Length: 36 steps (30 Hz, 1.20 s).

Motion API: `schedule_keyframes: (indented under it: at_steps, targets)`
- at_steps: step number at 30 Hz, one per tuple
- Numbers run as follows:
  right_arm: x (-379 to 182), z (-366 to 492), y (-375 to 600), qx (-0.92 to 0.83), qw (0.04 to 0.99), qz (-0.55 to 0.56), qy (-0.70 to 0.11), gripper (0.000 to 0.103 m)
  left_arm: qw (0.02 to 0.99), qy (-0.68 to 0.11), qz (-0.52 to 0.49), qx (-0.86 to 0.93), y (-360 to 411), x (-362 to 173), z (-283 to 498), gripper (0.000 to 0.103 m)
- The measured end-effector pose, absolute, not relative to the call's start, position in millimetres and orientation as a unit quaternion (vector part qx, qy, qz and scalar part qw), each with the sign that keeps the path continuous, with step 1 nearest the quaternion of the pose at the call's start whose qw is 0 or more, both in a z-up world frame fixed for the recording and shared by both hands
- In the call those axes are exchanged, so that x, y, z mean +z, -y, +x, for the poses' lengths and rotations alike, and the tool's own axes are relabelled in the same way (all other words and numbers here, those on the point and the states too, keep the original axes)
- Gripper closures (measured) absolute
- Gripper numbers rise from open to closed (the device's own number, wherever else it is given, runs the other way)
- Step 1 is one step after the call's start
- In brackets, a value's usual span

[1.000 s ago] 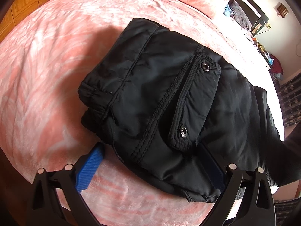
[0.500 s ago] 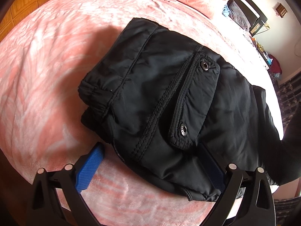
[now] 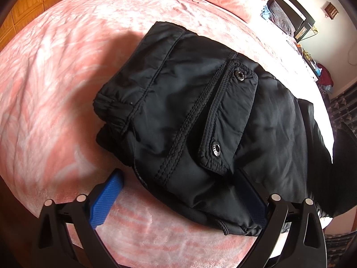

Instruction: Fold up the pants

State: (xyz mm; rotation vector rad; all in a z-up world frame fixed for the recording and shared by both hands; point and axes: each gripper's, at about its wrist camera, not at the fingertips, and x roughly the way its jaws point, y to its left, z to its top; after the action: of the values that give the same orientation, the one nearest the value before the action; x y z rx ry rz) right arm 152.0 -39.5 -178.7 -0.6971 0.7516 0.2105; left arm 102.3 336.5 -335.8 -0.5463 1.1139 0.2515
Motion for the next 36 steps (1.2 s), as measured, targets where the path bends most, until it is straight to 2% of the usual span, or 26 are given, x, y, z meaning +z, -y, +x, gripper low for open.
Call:
schedule_keyframes:
  at_steps: [28, 30, 34, 36]
  targets:
    - [-261, 130, -10, 0.105, 0.824, -0.440, -0.341, 0.086, 0.807, -0.510, -0.271, 0.120, -334, -338, 92, 0.004]
    - [-271, 128, -13, 0.117, 0.819, -0.440, -0.349, 0.082, 0.807, -0.510, -0.272, 0.120, -335, -338, 93, 0.004]
    - [-280, 119, -16, 0.185, 0.803, -0.418, -0.383, 0.050, 0.807, -0.507, -0.279, 0.120, -336, -338, 93, 0.004]
    - [-271, 118, -17, 0.228, 0.799, -0.380, -0.406, 0.045, 0.807, -0.501, -0.289, 0.120, -338, -337, 92, 0.004]
